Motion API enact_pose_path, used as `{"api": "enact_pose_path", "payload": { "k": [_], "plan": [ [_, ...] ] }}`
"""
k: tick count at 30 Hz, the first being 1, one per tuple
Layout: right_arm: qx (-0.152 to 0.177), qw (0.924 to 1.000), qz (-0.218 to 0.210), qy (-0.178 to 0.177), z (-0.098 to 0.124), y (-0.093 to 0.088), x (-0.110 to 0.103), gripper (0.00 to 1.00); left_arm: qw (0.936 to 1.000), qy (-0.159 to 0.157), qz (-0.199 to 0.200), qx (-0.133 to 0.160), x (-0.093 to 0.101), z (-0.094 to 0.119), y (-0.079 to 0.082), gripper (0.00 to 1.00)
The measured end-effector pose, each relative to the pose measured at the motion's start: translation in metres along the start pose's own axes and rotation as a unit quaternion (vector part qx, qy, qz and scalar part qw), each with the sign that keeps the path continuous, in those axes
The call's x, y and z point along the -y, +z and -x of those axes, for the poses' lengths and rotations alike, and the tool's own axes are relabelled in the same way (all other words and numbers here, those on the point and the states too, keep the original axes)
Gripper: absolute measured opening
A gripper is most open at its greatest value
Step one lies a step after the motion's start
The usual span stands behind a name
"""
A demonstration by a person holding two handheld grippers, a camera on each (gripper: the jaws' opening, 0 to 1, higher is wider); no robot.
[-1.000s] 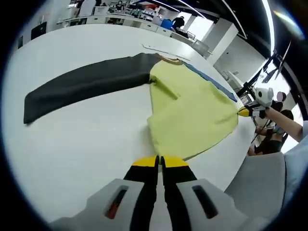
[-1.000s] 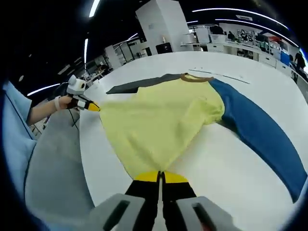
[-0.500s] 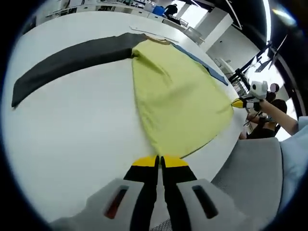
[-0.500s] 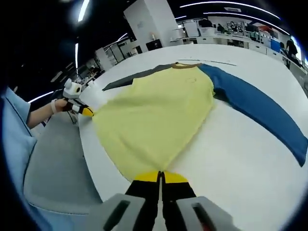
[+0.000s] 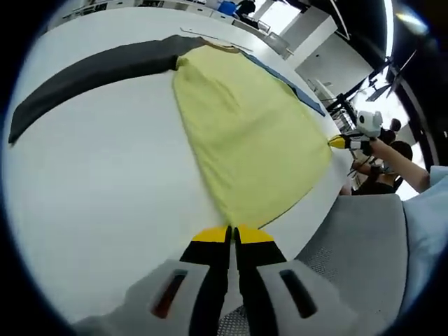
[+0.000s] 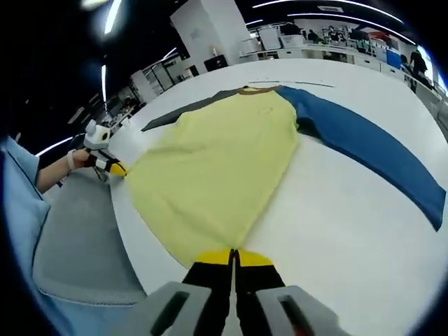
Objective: Fold the garment on the visible template until the final outline fits inside the template.
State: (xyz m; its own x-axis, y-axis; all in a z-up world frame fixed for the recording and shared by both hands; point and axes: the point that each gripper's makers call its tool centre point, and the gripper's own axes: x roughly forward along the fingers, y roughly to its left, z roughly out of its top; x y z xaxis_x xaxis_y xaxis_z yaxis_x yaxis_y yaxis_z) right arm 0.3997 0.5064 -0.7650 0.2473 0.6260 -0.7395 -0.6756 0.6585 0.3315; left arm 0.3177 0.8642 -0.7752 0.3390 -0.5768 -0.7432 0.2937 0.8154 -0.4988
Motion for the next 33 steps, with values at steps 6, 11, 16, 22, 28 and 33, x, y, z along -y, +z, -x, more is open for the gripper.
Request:
{"api": "enact_pose_path", "payload": {
  "k": [6, 11, 16, 22, 28, 33],
  "plan": [
    [-0.006, 1.0000, 0.002, -0.001, -0.002, -0.003, 0.001, 0.00, 0.9999, -0.002, -0.009, 0.010, 0.003, 0.000, -0.001, 0.00],
    [-0.011, 0.9999, 0.009, -0.001, -0.002, -0.004, 0.000, 0.00, 0.9999, -0.004, -0.003, 0.010, 0.002, 0.000, -0.001, 0.00],
    [-0.012, 0.9998, 0.017, -0.002, -0.003, -0.006, 0.001, 0.00, 0.9998, -0.004, 0.000, 0.019, 0.003, 0.000, 0.000, 0.00],
    [0.035, 0.9993, 0.011, 0.006, 0.005, 0.005, 0.000, 0.22, 0.9980, -0.019, -0.001, 0.060, 0.005, 0.008, 0.009, 0.11],
    [0.098, 0.9947, 0.005, -0.032, 0.024, 0.028, 0.026, 0.39, 0.9894, -0.027, -0.011, 0.142, 0.007, 0.021, 0.040, 0.48],
    [0.141, 0.9850, -0.060, -0.078, 0.046, 0.036, 0.072, 0.49, 0.9868, -0.010, -0.057, 0.151, 0.012, 0.021, 0.050, 0.77]
  ]
}}
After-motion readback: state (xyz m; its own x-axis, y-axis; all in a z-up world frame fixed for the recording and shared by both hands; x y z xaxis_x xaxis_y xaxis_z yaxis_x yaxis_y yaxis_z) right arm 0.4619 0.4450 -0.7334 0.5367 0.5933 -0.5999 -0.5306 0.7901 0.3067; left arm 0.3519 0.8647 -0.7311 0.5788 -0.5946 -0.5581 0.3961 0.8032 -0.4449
